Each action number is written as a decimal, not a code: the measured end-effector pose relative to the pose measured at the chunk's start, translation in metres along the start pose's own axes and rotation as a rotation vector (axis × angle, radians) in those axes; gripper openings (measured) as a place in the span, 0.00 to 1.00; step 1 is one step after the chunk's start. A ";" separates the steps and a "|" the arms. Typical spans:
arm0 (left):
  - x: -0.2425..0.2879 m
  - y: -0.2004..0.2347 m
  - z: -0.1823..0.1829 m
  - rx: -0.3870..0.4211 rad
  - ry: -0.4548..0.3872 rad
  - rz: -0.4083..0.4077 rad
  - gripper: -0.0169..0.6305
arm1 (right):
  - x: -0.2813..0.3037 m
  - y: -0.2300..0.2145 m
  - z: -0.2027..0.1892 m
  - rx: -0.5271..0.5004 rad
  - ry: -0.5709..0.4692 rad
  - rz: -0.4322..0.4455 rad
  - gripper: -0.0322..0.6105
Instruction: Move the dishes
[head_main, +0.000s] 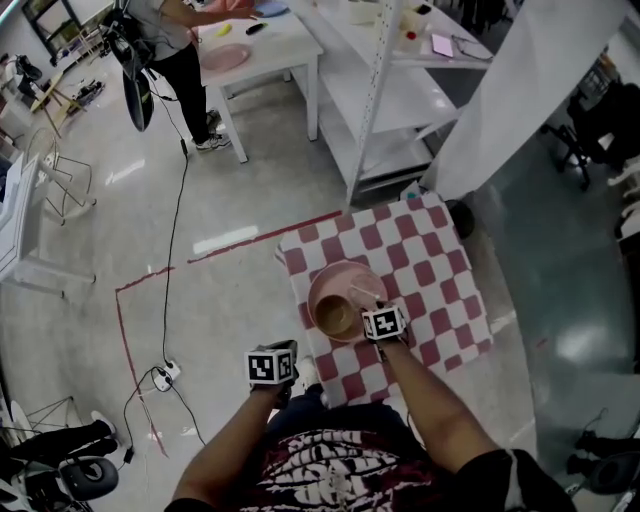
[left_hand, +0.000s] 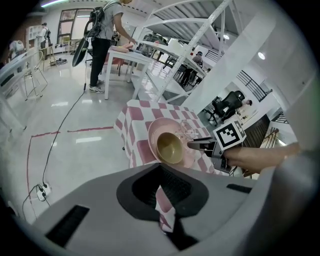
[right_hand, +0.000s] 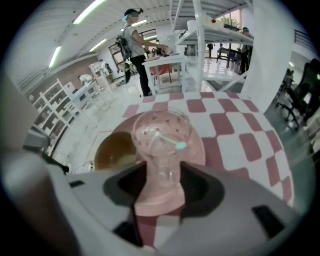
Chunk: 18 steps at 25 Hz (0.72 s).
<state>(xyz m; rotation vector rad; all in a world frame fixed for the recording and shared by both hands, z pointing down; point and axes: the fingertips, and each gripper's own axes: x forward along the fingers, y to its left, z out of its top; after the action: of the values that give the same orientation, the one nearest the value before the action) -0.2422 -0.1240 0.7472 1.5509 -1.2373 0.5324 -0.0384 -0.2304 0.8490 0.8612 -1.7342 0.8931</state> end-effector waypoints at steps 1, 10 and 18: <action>0.002 -0.002 0.001 0.005 0.000 -0.006 0.06 | -0.005 0.000 0.002 -0.002 -0.021 -0.001 0.38; 0.008 -0.022 0.048 0.127 -0.086 -0.047 0.06 | -0.079 -0.007 0.003 -0.019 -0.254 -0.055 0.39; -0.010 -0.066 0.052 0.267 -0.056 -0.155 0.06 | -0.195 -0.009 -0.035 0.155 -0.500 -0.067 0.26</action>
<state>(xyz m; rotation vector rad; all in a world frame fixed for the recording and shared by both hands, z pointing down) -0.2002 -0.1707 0.6907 1.8805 -1.1092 0.5734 0.0394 -0.1752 0.6754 1.3227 -2.0608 0.8195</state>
